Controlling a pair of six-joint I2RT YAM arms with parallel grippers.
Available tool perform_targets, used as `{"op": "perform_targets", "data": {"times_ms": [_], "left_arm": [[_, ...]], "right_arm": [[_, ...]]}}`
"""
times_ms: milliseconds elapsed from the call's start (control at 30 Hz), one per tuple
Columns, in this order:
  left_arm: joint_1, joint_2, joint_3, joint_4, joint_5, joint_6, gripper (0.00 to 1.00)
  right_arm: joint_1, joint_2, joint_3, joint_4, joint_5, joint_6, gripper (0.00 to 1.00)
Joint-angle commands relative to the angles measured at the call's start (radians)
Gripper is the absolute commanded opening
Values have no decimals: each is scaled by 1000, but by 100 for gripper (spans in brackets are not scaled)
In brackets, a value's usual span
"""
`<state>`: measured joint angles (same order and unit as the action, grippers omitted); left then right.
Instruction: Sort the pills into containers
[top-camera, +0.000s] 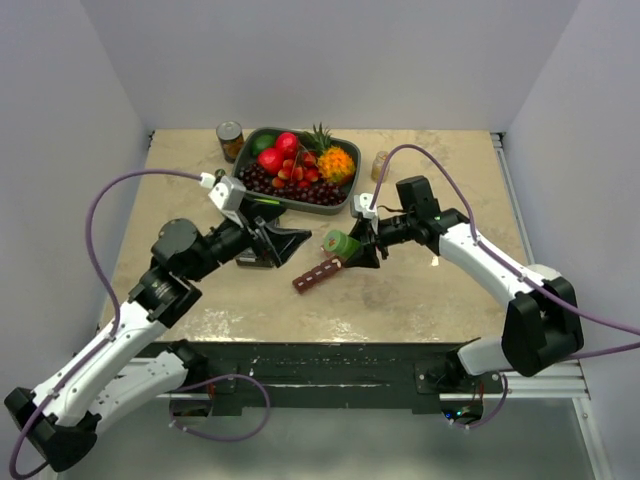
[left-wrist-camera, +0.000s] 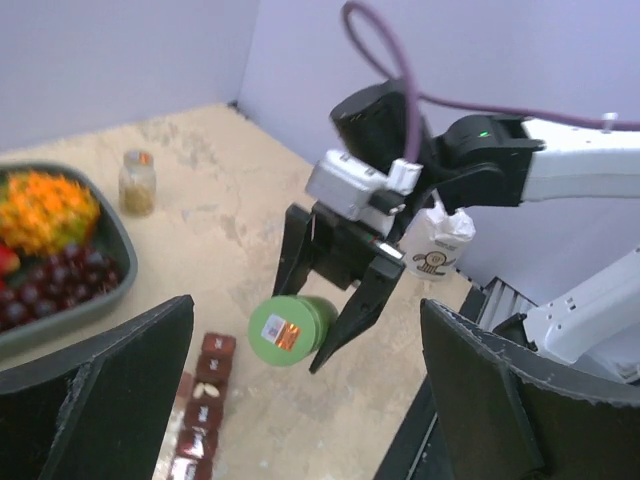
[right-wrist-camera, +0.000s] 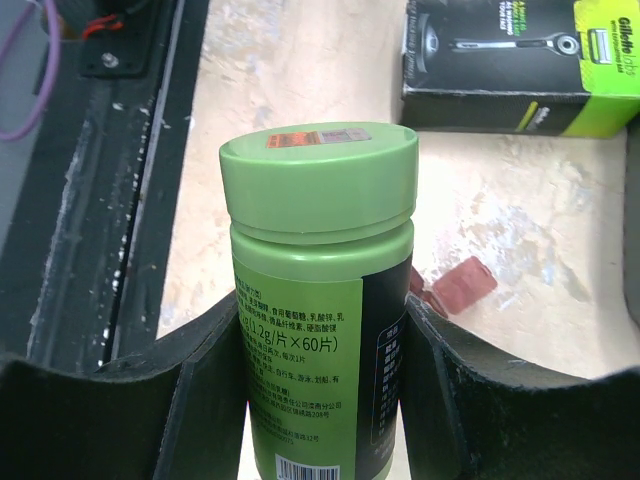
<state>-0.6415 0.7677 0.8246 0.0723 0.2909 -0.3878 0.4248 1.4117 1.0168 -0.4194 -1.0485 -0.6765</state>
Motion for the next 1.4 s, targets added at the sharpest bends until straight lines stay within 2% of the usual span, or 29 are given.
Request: {"op": "perform_targets", "data": {"times_ms": [0, 200, 467, 600, 900, 1000, 1133, 1367], "left_arm": [[6, 99, 44, -71, -73, -205, 98], [5, 246, 99, -181, -115, -414, 97], [-53, 297, 103, -152, -185, -614, 97], [-79, 327, 126, -187, -242, -643, 95], [-127, 412, 156, -187, -248, -632, 88], [-135, 436, 159, -189, -240, -626, 83], [-141, 461, 168, -184, -210, -603, 68], [-142, 489, 177, -207, -124, -501, 49]], "right_arm": [[3, -40, 26, 13, 56, -44, 0], [2, -59, 16, 28, 79, -46, 0], [3, -56, 14, 30, 87, -47, 0], [3, -54, 12, 31, 88, -49, 0], [3, -57, 12, 31, 82, -49, 0], [3, -59, 12, 30, 84, -47, 0], [3, -59, 12, 30, 81, -47, 0], [3, -57, 16, 31, 70, -41, 0]]}}
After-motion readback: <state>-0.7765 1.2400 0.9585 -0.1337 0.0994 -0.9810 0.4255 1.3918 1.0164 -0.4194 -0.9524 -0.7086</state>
